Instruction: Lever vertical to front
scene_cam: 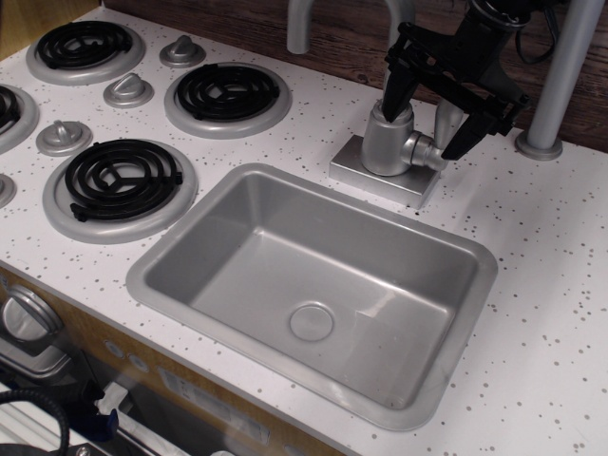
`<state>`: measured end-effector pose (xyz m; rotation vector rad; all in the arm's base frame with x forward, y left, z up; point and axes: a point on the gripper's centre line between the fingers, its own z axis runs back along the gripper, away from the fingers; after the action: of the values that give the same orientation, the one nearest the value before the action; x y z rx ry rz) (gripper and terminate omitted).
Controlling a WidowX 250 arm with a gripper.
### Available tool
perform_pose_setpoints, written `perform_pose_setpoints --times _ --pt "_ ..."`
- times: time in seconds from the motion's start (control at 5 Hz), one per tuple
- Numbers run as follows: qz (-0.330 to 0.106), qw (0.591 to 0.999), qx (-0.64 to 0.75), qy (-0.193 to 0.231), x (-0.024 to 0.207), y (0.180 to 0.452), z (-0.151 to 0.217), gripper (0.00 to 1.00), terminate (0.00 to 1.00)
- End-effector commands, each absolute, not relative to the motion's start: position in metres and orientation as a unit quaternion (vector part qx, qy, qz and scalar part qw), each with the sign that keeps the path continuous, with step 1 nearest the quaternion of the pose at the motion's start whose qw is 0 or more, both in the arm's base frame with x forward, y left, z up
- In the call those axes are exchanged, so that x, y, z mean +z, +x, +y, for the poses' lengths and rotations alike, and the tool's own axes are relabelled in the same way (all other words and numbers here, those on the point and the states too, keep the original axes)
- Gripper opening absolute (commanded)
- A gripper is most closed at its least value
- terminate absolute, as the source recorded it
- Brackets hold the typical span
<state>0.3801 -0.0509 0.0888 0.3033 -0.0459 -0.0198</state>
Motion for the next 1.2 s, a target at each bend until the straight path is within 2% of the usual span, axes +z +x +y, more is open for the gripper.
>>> perform_pose_setpoints --times 0.0,0.2,0.6,1.0 --pt "-0.023 0.988 -0.010 0.151 0.089 0.380 -0.051 1.00 0.00" --pt "-0.065 0.985 -0.002 0.161 0.104 0.386 -0.052 1.00 0.00" --pt "-0.176 0.971 0.002 0.162 0.117 0.408 -0.056 1.00 0.00" --pt "-0.194 0.968 -0.013 0.157 0.115 0.433 -0.049 1.00 0.00"
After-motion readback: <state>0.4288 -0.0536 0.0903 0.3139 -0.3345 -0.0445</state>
